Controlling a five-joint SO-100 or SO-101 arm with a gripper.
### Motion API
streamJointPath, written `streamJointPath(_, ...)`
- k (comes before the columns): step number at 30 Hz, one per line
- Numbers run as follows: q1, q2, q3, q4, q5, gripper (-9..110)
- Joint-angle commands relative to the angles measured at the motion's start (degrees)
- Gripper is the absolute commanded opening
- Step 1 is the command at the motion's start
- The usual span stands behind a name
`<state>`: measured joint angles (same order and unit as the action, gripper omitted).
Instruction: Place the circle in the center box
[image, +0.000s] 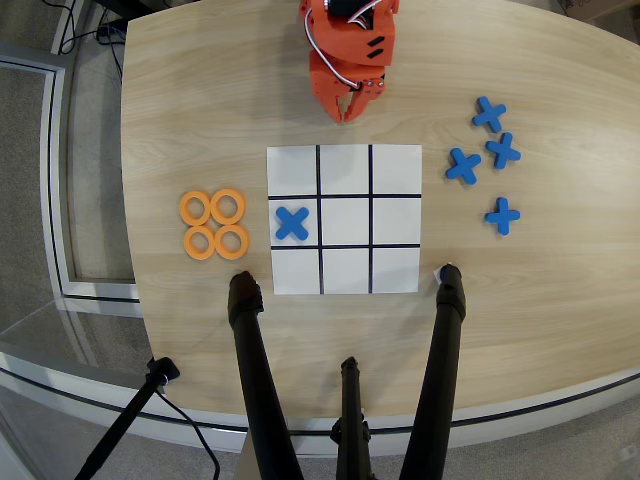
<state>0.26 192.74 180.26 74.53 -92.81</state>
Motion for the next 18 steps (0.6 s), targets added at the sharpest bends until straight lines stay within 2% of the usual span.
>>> streamJointPath(1,-1.23,-2.9,-1.05,1.58,2.46,4)
streamJointPath(18,-0.53,-5.98,-4.39,1.49,2.64,7)
